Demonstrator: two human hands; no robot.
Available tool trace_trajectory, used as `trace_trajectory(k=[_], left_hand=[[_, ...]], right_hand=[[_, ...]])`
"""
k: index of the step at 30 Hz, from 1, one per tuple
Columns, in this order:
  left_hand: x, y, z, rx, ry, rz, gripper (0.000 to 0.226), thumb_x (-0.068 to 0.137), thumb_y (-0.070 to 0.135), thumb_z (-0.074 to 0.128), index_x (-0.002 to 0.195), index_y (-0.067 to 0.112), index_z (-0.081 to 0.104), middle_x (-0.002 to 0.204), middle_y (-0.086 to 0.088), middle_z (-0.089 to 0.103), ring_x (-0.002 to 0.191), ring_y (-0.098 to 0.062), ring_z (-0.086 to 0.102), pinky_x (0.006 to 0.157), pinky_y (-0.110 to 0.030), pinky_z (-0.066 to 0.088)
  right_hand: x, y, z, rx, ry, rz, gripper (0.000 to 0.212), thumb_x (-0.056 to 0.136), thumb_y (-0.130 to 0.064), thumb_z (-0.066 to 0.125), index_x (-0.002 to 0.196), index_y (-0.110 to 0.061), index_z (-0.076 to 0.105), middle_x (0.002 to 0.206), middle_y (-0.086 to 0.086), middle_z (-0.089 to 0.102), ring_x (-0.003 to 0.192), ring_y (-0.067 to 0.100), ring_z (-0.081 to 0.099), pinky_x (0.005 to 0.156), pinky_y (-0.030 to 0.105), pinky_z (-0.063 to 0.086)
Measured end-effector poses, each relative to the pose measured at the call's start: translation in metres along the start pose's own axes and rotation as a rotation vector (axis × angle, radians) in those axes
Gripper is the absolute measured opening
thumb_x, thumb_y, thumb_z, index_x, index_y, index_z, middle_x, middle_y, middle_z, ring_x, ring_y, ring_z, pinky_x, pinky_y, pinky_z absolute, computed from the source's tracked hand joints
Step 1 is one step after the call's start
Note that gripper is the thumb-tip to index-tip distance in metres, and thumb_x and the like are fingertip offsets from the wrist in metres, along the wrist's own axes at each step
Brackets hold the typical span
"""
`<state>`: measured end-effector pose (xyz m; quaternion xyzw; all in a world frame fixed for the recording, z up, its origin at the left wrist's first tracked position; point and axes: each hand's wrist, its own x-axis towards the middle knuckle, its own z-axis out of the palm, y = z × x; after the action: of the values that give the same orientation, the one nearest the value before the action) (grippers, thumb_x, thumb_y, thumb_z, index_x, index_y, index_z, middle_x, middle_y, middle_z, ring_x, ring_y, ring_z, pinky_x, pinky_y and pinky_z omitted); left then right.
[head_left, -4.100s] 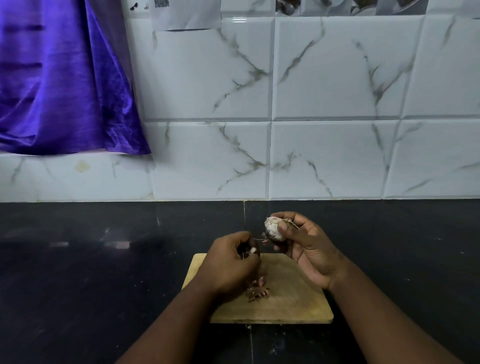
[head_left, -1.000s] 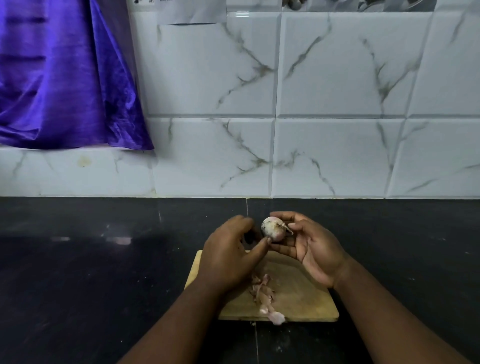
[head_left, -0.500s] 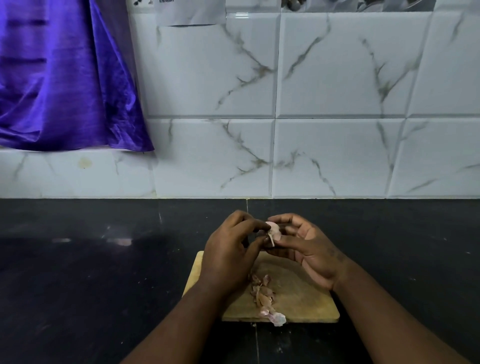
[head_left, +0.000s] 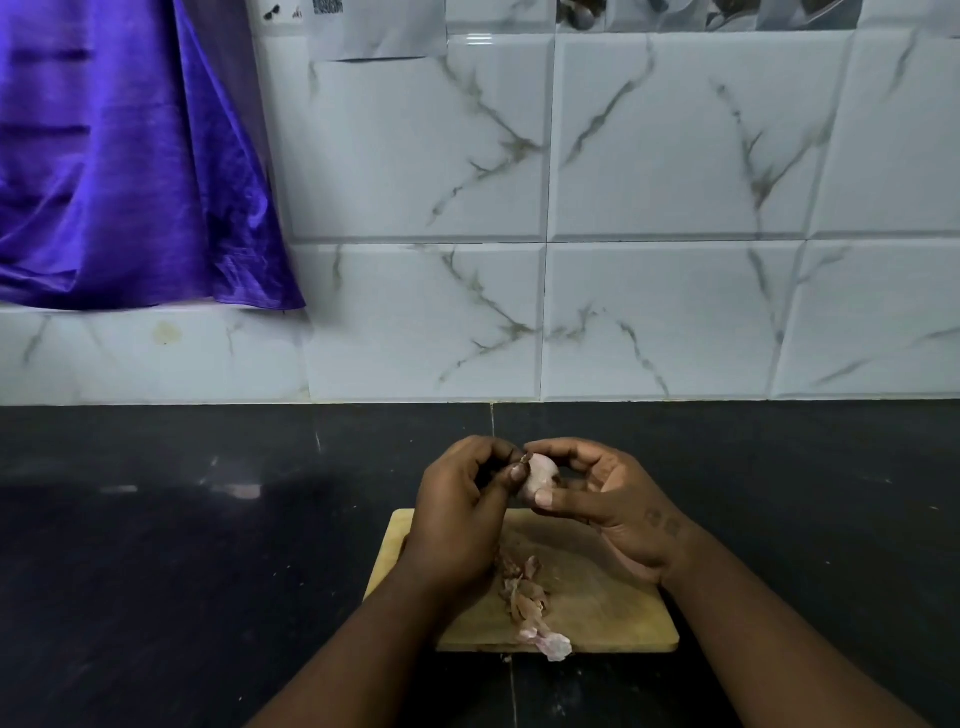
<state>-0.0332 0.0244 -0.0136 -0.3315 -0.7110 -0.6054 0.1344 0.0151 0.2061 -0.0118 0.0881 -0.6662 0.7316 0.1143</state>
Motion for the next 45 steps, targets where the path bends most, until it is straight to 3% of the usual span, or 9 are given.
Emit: trace_trajectory(k=[6, 11, 17, 23, 26, 31, 37, 41, 45], left_hand=[[0.002, -0.001, 0.003, -0.335, -0.049, -0.144, 0.023, 0.099, -0.007, 0.062, 0.083, 0.008, 0.069, 0.076, 0.005, 0.073, 0.075, -0.004, 0.068, 0.069, -0.018, 0.053], [0.003, -0.004, 0.005, -0.665, -0.082, -0.31, 0.009, 0.097, 0.003, 0.064, 0.09, 0.004, 0.068, 0.092, -0.022, 0.065, 0.089, -0.033, 0.062, 0.087, -0.049, 0.052], [0.004, 0.002, 0.004, -0.832, -0.133, -0.407, 0.005, 0.087, 0.008, 0.065, 0.082, 0.007, 0.064, 0.076, -0.012, 0.06, 0.068, -0.019, 0.058, 0.065, -0.03, 0.055], [0.005, 0.0, 0.002, -0.953, -0.195, -0.422, 0.014, 0.081, 0.012, 0.077, 0.09, 0.007, 0.068, 0.088, -0.015, 0.056, 0.081, -0.022, 0.049, 0.08, -0.037, 0.043], [0.005, -0.001, 0.0, -0.996, -0.21, -0.409, 0.006, 0.084, 0.007, 0.07, 0.089, 0.007, 0.066, 0.09, -0.012, 0.059, 0.084, -0.022, 0.052, 0.082, -0.036, 0.044], [0.003, 0.004, 0.0, -0.981, -0.195, -0.423, 0.007, 0.087, -0.002, 0.069, 0.087, 0.005, 0.068, 0.089, -0.01, 0.069, 0.078, -0.018, 0.066, 0.073, -0.028, 0.059], [0.003, -0.001, 0.002, -0.694, -0.076, -0.338, 0.027, 0.081, 0.006, 0.074, 0.108, 0.003, 0.075, 0.092, -0.006, 0.074, 0.082, -0.012, 0.07, 0.074, -0.025, 0.058], [0.003, -0.003, 0.004, -0.58, 0.033, -0.291, 0.018, 0.084, -0.012, 0.073, 0.099, -0.003, 0.076, 0.093, -0.012, 0.078, 0.089, -0.017, 0.076, 0.078, -0.024, 0.061], [0.004, -0.008, 0.004, -0.468, 0.084, -0.221, 0.019, 0.083, -0.01, 0.077, 0.088, 0.008, 0.082, 0.095, -0.015, 0.08, 0.095, -0.025, 0.076, 0.084, -0.033, 0.062]], right_hand=[[0.0, -0.001, 0.002, -0.021, 0.01, -0.049, 0.045, 0.077, 0.003, 0.082, 0.12, -0.008, 0.073, 0.116, 0.023, 0.075, 0.111, 0.042, 0.071, 0.098, 0.052, 0.056], [-0.001, -0.002, 0.002, 0.009, 0.011, -0.062, 0.047, 0.071, -0.004, 0.085, 0.116, -0.006, 0.074, 0.115, 0.024, 0.075, 0.106, 0.037, 0.072, 0.092, 0.045, 0.058], [-0.001, -0.003, 0.002, 0.005, -0.007, -0.099, 0.046, 0.069, -0.004, 0.085, 0.114, -0.005, 0.074, 0.114, 0.026, 0.074, 0.103, 0.038, 0.072, 0.091, 0.048, 0.058], [-0.002, -0.005, 0.004, 0.114, -0.046, -0.073, 0.051, 0.063, -0.009, 0.084, 0.112, -0.001, 0.073, 0.108, 0.025, 0.073, 0.097, 0.035, 0.071, 0.081, 0.039, 0.061], [-0.002, -0.006, 0.005, 0.142, -0.063, -0.062, 0.049, 0.064, -0.008, 0.082, 0.111, -0.003, 0.075, 0.107, 0.022, 0.074, 0.095, 0.033, 0.072, 0.078, 0.036, 0.061], [-0.002, -0.005, 0.002, 0.198, -0.085, -0.045, 0.047, 0.069, -0.006, 0.08, 0.115, -0.001, 0.073, 0.109, 0.023, 0.072, 0.095, 0.033, 0.071, 0.082, 0.037, 0.061], [0.002, -0.003, 0.0, 0.107, 0.017, -0.095, 0.044, 0.072, -0.002, 0.08, 0.115, -0.007, 0.072, 0.111, 0.02, 0.072, 0.103, 0.03, 0.068, 0.088, 0.039, 0.058], [0.002, -0.001, 0.001, 0.031, 0.05, -0.097, 0.046, 0.07, 0.0, 0.083, 0.113, -0.01, 0.07, 0.116, 0.024, 0.071, 0.103, 0.027, 0.068, 0.09, 0.041, 0.055], [0.001, 0.0, 0.001, -0.054, 0.039, -0.097, 0.052, 0.067, 0.0, 0.089, 0.114, -0.013, 0.072, 0.116, 0.017, 0.074, 0.105, 0.027, 0.07, 0.094, 0.042, 0.057]])
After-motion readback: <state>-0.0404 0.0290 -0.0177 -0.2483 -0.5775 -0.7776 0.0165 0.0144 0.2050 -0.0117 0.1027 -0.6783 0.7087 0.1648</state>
